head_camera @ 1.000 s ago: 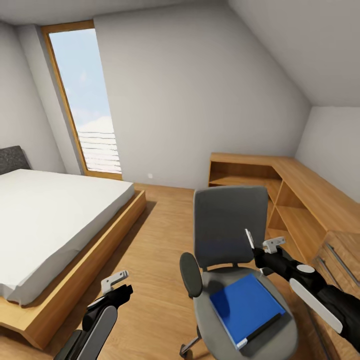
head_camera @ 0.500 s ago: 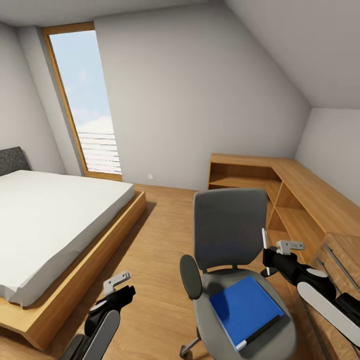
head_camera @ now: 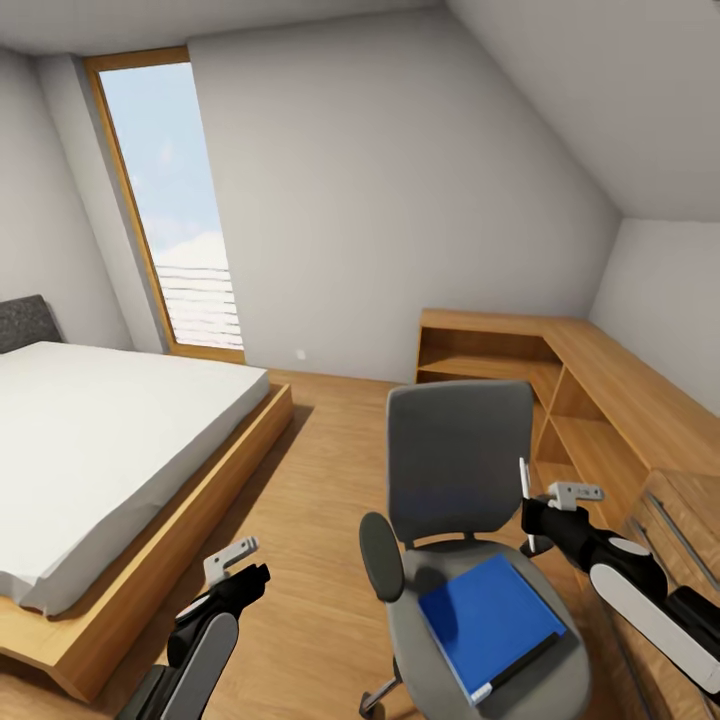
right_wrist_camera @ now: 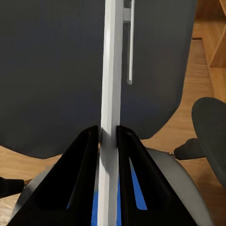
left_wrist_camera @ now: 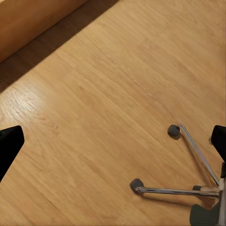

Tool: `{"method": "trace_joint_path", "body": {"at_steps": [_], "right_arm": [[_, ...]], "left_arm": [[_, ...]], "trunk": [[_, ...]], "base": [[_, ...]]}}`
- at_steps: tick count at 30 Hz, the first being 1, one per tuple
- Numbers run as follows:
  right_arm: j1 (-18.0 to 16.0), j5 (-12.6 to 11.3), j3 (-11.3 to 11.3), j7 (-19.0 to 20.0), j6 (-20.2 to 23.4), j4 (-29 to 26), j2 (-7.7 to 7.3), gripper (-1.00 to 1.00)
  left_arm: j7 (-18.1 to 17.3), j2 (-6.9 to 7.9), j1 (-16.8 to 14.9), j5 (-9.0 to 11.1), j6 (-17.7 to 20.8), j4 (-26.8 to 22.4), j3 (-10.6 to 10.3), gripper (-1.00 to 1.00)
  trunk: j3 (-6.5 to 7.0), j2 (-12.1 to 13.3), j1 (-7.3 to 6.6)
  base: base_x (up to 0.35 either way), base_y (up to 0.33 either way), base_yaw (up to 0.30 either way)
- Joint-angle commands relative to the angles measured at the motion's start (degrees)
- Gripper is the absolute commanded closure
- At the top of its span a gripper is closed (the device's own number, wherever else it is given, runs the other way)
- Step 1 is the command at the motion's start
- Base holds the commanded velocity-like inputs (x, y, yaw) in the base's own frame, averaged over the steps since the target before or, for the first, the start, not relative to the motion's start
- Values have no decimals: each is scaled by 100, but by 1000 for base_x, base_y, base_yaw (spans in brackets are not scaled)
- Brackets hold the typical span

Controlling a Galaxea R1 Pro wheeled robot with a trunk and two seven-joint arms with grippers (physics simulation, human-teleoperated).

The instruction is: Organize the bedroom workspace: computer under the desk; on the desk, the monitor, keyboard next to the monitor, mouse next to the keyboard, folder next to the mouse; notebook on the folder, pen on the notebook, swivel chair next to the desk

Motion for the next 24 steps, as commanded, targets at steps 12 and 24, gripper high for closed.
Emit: {"method": "trace_joint_path", "body": {"at_steps": [12, 24], "right_arm": [[-5, -16, -19, -51, 1, -155, -19, 100], [-8, -18, -11, -53, 3, -159, -19, 100]], "left_arm": [[39, 1, -5, 38, 15, -10, -8, -100], [39, 0, -5, 38, 15, -10, -93, -100]], "trunk": [[101, 238, -132], [101, 238, -132]], "base": [[0, 53, -110], [39, 322, -294]]}}
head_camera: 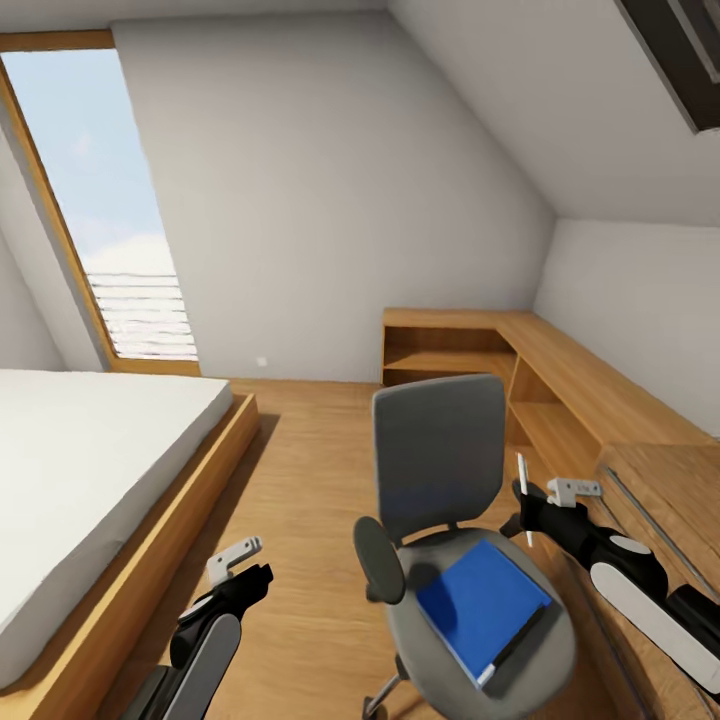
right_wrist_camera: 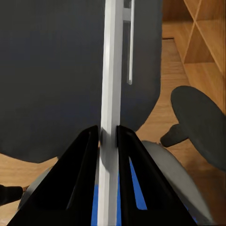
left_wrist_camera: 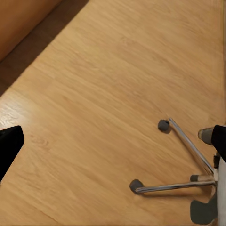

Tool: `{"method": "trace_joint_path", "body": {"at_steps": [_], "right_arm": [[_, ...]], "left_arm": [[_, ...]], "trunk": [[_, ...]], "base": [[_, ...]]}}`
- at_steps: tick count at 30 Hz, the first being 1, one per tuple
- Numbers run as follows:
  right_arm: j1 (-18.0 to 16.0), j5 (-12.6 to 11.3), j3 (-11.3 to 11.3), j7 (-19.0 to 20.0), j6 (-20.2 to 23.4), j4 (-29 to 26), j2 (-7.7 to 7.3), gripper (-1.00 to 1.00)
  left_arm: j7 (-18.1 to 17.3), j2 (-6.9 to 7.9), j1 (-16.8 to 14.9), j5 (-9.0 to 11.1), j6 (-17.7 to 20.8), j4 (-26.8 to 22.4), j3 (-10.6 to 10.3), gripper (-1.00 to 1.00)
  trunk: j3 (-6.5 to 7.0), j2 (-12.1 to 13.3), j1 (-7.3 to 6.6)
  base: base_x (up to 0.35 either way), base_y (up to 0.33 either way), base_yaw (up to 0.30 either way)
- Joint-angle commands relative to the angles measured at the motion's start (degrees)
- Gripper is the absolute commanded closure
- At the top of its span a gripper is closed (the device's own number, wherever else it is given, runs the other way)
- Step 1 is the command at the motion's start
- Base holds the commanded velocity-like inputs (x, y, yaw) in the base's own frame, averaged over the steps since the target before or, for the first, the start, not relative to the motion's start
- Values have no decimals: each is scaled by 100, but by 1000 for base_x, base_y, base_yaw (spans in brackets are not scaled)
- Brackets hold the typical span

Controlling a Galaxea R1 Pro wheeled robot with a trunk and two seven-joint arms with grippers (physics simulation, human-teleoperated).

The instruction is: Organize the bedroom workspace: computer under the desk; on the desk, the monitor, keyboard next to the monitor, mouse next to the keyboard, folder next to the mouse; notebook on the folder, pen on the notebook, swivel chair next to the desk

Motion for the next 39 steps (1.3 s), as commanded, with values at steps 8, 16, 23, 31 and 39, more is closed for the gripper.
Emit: {"method": "trace_joint_path", "body": {"at_steps": [8, 16, 23, 31, 39], "right_arm": [[-11, -49, 17, -47, 20, -93, -5, 100], [-12, -76, -210, -47, -28, 60, -14, 100], [-10, -132, -630, -47, 2, 474, -8, 100], [-12, -434, -849, -49, 19, 746, -5, 100], [-11, -475, -910, -86, 100, 842, -9, 100]], "left_arm": [[36, 4, -3, 36, 13, -10, -6, -100], [48, 5, -3, 29, 16, -156, -11, -100], [56, 2, -3, 29, 17, -158, -109, -100], [60, 2, -3, 29, 14, -158, -160, -100], [70, 8, 2, 29, 14, -311, -274, -100]], "trunk": [[-7, -5, 1], [83, 196, -109], [209, 477, -263], [352, 798, -438], [388, 878, -482]], "base": [[13, 246, -97], [0, 7, -200], [0, 0, -289], [0, 0, -299], [0, 0, -300]]}}
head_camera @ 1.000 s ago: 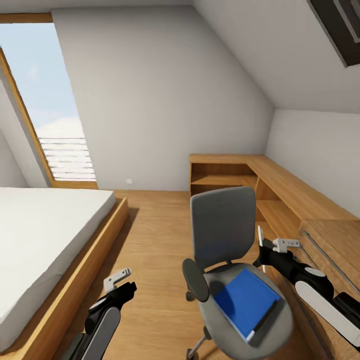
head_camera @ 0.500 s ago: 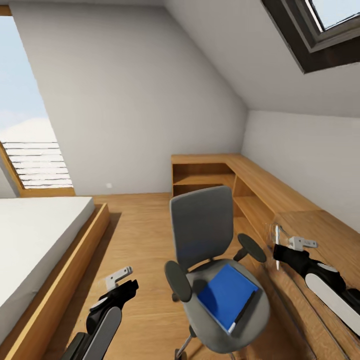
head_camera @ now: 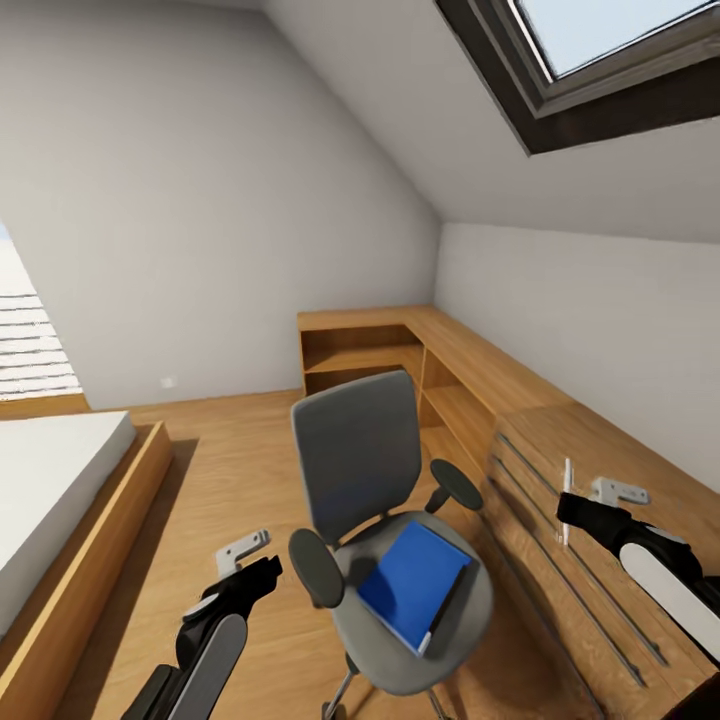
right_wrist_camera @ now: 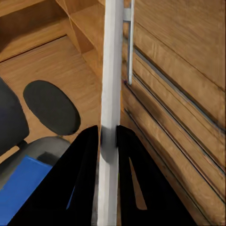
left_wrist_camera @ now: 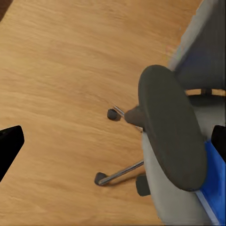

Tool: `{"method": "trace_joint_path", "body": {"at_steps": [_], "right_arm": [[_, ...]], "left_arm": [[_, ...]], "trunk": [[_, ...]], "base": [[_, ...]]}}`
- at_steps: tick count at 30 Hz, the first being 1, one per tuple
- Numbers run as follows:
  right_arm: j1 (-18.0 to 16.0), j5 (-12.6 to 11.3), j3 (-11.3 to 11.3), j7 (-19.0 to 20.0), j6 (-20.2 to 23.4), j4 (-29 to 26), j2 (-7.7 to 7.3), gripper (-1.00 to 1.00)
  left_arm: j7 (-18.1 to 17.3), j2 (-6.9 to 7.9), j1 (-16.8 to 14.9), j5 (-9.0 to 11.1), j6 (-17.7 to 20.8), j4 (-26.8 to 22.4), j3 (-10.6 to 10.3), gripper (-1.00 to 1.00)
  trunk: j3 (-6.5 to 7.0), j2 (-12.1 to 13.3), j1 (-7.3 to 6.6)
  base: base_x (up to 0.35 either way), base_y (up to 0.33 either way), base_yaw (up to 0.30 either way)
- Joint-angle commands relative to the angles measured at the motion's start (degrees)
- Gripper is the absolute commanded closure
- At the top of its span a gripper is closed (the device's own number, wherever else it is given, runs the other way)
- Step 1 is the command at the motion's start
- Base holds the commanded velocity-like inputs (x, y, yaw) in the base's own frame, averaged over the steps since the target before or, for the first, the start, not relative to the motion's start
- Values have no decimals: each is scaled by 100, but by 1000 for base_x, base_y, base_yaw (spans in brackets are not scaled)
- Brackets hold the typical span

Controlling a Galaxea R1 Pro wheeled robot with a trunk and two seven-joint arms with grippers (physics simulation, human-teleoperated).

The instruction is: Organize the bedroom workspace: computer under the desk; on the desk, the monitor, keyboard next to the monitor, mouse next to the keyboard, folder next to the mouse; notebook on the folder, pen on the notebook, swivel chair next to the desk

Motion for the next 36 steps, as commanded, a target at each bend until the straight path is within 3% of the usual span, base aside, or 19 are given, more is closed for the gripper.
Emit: {"method": "trace_joint_path", "body": {"at_steps": [1, 3, 7, 12, 20, 26, 36], "right_arm": [[-9, -41, -18, -74, 32, 36, -4, 100], [-10, -45, -244, -198, 96, 168, -2, 100], [-11, -46, -314, -238, 118, 214, 4, 100], [-10, -24, -294, -230, 97, 214, 27, 100], [-10, -53, -271, -225, 107, 119, 58, 100], [-12, -53, -282, -233, 107, 112, 60, 100], [-11, -49, -280, -233, 106, 131, 60, 100]], "left_arm": [[48, 2, -2, 37, 15, -25, -40, -100], [53, 4, -1, 37, 14, -45, -156, -100], [59, 4, 0, 37, 20, -50, -219, -100], [55, 4, 0, 43, 23, -20, -392, -100], [44, 4, 0, 46, 23, -7, -403, -100], [44, 4, 0, 44, 23, -7, -403, -100], [42, 0, 0, 51, 23, -7, -438, -100]], "trunk": [[-7, -5, 1], [-7, -5, 1], [-7, -5, 1], [-7, -5, 1], [-7, -5, 1], [-7, -5, 1], [-7, -5, 1]], "base": [[0, 0, -300], [0, 0, -300], [0, 0, -300], [0, 0, -224], [0, 0, -4], [0, 219, -17], [0, 181, -231]]}}
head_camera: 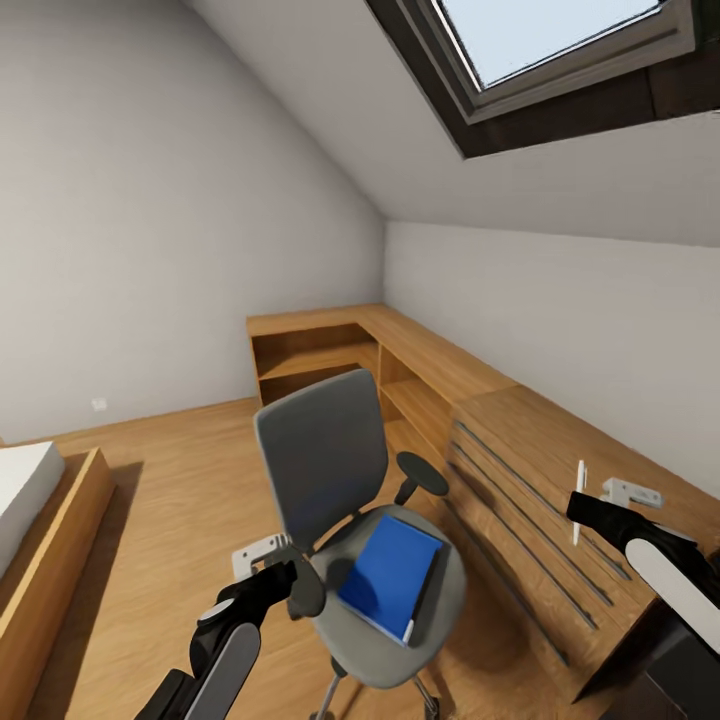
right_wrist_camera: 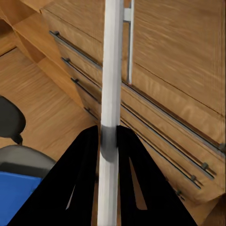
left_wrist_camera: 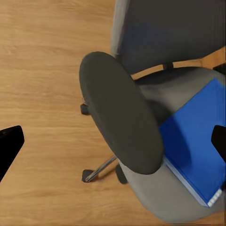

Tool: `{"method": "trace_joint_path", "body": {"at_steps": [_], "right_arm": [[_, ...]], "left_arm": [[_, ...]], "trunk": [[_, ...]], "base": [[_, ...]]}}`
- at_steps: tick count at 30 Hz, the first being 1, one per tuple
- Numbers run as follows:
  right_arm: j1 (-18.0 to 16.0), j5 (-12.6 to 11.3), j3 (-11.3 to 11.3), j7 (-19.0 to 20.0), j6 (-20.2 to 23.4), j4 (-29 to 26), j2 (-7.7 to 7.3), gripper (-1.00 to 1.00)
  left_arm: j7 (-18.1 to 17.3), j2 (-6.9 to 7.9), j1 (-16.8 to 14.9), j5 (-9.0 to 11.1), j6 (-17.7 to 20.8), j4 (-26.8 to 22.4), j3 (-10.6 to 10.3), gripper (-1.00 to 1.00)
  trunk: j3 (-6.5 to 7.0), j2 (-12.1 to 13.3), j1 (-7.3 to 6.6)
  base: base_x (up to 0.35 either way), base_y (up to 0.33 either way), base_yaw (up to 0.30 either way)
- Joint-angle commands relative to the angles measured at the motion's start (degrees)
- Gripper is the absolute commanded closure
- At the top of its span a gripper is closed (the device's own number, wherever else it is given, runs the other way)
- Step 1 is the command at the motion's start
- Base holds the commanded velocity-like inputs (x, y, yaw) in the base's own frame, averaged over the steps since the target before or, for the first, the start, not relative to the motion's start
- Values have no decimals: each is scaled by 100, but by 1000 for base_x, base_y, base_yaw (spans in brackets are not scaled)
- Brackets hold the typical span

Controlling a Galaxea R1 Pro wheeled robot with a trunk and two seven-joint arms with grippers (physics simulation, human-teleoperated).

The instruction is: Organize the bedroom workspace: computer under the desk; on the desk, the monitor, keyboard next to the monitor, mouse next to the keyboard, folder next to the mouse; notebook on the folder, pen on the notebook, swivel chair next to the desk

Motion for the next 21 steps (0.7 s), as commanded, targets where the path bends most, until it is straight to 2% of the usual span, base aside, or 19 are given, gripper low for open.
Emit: {"method": "trace_joint_path", "body": {"at_steps": [1, 14, 21], "right_arm": [[-8, -40, 20, -43, 1, -3, -6, 100], [-9, -28, 15, -43, 4, 12, -6, 100], [-9, -10, 16, -48, 6, 12, -6, 100]], "left_arm": [[42, 1, -4, 39, 15, -9, -10, -100], [46, -4, -4, 42, 15, 34, -177, -100], [54, -4, -4, 42, 14, 35, -180, -100]], "trunk": [[-7, -5, 1], [-13, -5, 1], [-18, -5, 1]], "base": [[0, 34, -262], [0, 6, -268], [0, 0, -48]]}}
